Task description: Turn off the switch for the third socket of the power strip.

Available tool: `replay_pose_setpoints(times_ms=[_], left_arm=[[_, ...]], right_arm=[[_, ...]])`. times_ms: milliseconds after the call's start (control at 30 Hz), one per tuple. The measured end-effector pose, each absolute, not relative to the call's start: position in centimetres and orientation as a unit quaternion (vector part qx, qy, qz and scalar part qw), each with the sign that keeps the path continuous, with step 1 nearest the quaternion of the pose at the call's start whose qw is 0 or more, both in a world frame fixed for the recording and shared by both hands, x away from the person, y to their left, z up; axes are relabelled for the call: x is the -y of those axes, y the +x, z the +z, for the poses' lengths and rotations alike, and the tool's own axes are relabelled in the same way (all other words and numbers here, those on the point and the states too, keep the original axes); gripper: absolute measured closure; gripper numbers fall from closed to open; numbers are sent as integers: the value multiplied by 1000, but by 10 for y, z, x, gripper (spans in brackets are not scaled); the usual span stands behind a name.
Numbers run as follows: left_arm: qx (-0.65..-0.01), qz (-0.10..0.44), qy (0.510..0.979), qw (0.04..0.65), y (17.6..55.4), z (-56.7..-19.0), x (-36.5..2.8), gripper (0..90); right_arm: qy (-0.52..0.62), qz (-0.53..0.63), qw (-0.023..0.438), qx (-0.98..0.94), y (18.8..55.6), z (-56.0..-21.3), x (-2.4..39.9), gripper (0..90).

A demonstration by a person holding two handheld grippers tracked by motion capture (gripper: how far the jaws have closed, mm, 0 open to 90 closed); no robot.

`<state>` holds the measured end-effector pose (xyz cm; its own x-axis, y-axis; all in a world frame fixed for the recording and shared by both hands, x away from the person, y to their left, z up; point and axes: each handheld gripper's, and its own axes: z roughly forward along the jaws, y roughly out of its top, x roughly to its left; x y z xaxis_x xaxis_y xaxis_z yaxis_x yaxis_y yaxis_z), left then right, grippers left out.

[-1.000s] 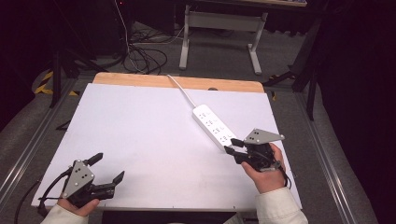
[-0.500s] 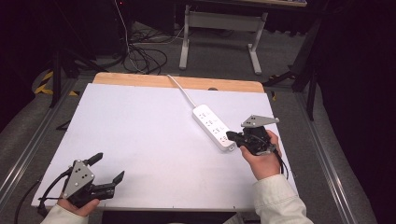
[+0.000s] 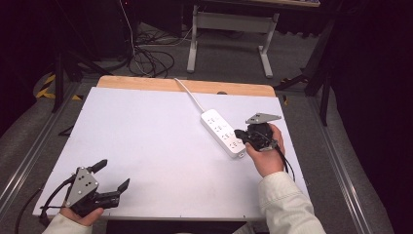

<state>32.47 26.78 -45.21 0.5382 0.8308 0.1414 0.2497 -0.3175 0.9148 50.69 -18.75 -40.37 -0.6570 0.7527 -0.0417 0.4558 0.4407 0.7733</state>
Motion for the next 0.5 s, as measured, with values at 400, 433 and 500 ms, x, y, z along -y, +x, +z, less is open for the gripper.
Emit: replay_pose_setpoints(times_ms=[400,433,500], left_arm=[[-361,316,747,459,325,-452,-268,123],[-361,316,747,460,325,-452,-268,123],[-362,315,747,460,325,-452,-268,123]], right_arm=[[357,376,214,-828,533,-421,185,900],[357,376,214,-828,533,-421,185,900],[361,375,213,-827,537,-424,184,900]])
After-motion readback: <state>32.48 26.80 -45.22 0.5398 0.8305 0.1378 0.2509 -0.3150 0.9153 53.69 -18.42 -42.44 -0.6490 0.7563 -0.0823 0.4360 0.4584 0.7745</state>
